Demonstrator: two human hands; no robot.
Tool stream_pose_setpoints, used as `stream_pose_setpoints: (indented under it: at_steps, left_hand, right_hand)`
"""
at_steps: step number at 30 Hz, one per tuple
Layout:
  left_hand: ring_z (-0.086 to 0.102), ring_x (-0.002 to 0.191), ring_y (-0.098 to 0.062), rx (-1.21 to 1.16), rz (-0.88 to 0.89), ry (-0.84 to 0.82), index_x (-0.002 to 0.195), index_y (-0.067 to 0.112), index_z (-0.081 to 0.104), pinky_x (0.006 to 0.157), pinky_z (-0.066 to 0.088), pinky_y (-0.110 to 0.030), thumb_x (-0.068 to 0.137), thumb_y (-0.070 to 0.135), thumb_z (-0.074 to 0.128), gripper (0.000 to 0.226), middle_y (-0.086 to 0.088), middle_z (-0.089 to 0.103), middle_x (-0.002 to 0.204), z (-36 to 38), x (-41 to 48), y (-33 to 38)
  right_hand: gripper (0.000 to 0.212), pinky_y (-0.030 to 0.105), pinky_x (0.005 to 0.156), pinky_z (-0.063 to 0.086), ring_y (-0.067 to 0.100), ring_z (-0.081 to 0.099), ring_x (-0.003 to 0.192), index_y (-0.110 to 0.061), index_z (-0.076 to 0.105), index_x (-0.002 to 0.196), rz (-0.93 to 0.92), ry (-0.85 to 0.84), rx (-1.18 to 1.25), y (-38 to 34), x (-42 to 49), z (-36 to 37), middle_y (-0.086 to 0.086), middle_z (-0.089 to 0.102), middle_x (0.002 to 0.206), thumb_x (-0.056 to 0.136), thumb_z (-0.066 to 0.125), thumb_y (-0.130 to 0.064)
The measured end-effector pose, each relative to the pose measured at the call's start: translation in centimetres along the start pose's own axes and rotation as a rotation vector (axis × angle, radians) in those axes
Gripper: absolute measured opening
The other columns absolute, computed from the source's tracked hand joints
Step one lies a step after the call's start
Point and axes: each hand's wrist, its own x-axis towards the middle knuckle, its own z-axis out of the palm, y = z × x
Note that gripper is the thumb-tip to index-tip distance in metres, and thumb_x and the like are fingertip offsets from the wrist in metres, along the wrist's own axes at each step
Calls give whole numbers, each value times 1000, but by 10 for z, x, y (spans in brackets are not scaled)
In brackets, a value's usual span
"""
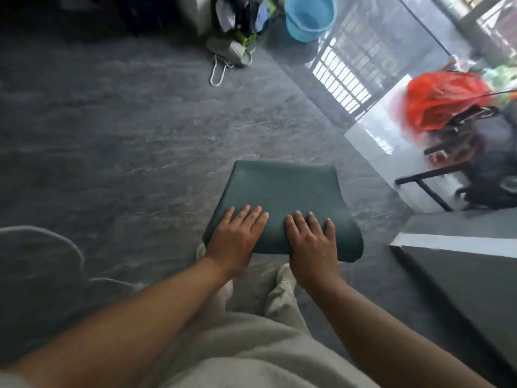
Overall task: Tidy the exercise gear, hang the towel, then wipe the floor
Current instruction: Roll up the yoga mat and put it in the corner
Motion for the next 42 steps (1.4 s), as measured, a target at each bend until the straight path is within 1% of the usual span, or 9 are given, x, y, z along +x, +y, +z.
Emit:
stream_pose_setpoints:
  at_steps: [6,11,17,23,25,31,33,36,42]
  left_hand:
    - [61,120,-33,107,273,-34,135,11,58,98,49,-54,76,46,39,72,-13,61,136,-63,1,44]
    - [57,126,-31,182,356,-12,140,15,52,103,45,-53,63,45,81,87,-10,56,142,-78,-10,93]
    - [59,124,-31,235,467,15,137,13,55,102,47,-53,54,39,83,92,-11,59,138,-92,-49,163]
    - [60,122,-30,289,718,1,134,16,57,100,49,-52,67,43,62,73,-9,60,137,-90,-74,235]
    - [59,124,-29,315,792,-28,135,17,56,100,49,-52,67,42,67,74,-8,60,138,-89,-78,258]
    - [59,125,-30,365,1066,-19,137,16,53,103,47,-51,72,44,69,73,-10,58,140,-90,-75,305]
    - [50,134,-29,389,1130,-37,145,17,44,110,40,-51,72,41,77,83,-10,49,148,-91,-75,317]
    - [27,148,-27,416,1249,-60,156,19,22,120,21,-49,86,42,68,86,-7,23,163,-92,-79,331]
    - [17,151,-26,408,1465,-98,157,19,14,122,13,-47,88,46,64,90,-7,11,165,-82,-98,364]
  right_hand:
    - [65,60,102,36,37,52,128,-15,56,132,276,81,126,11,-71,-35,10,58,138,69,72,-7]
    - [70,61,103,36,37,52,128,-17,53,134,349,124,122,34,-124,-45,10,58,139,68,75,-14]
    - [74,60,103,37,36,53,128,-18,53,134,488,172,133,47,-208,-42,9,58,139,64,78,-15]
    - [72,60,104,36,34,54,128,-20,55,135,726,199,227,55,-303,-31,7,58,140,66,77,-19]
    - [75,61,108,32,36,49,133,-18,52,139,787,197,249,56,-329,-31,9,54,144,69,77,-26]
    - [69,62,104,39,36,53,129,-19,54,137,1077,188,277,45,-368,-26,7,57,141,72,75,-13]
    - [69,62,108,33,36,46,136,-19,48,143,1145,182,275,40,-377,-29,6,51,147,77,71,-14]
    - [71,63,110,29,35,40,140,-20,42,146,1250,133,281,32,-389,-32,6,45,152,80,68,-16]
    - [75,63,111,29,35,41,138,-20,43,146,1450,95,316,9,-422,-24,5,47,150,78,73,-22]
